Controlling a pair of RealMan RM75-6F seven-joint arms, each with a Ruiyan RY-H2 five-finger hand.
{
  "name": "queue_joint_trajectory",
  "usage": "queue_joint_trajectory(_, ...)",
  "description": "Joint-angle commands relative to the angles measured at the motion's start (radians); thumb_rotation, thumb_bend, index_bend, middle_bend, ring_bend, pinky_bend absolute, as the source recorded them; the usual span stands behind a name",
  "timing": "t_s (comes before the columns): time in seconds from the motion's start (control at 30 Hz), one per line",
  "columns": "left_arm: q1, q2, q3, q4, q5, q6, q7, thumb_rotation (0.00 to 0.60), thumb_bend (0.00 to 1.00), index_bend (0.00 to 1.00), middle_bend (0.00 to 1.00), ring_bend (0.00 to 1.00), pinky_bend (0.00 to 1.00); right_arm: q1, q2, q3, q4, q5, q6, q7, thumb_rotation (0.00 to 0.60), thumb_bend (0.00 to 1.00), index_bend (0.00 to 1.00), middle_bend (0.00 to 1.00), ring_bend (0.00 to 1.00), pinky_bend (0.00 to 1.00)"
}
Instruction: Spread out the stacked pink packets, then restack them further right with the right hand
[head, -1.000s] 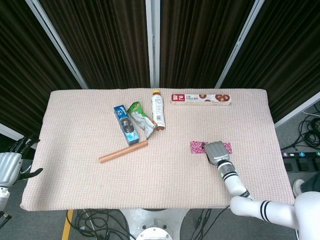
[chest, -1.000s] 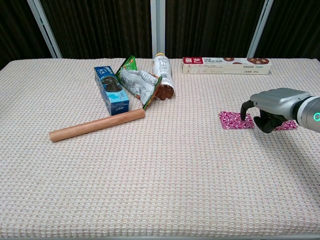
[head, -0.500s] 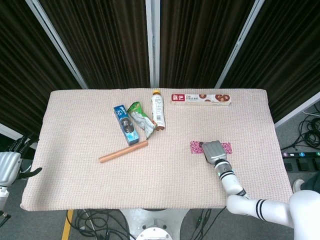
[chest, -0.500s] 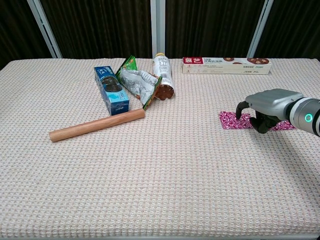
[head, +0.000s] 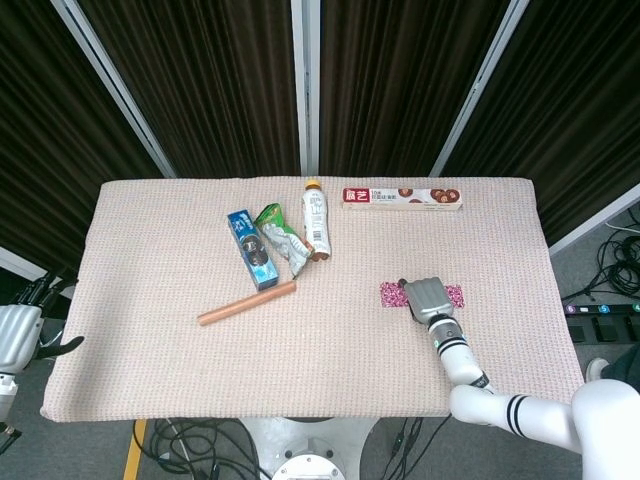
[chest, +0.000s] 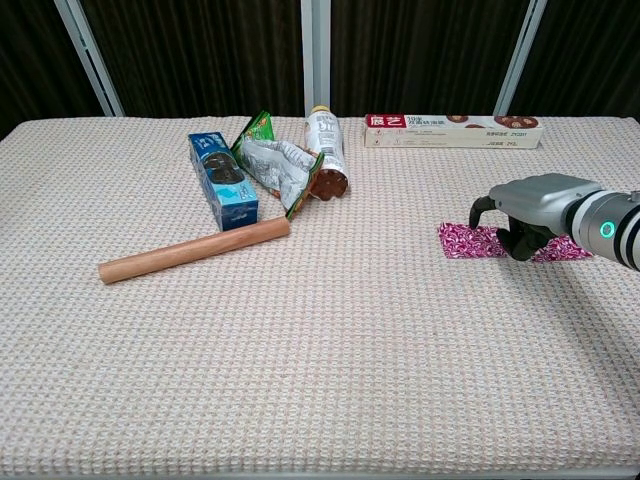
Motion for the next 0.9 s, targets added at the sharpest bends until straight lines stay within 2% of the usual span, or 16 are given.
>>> queue_joint_trajectory(0.03,0.000,0.001,0.000,0.000,0.001,0.000,-0.002,0.600,0.02,0.24,0.18,0.17,0.30,0.002,-0.003,-0.004,0.001,0.005,-0.002,-0.006,0.600,0.66,0.23,1.00,1.00,0.96)
queue_joint_trajectory(0.9,-0.007,0.010,-0.004,-0.032,0.009,0.005,0.015,0.600,0.02,0.24,0.18,0.17,0.30,-0.044,0.068,-0.077,-0.147,-0.030,0.065,-0.034,0.600,0.65,0.25,1.00,1.00,0.96)
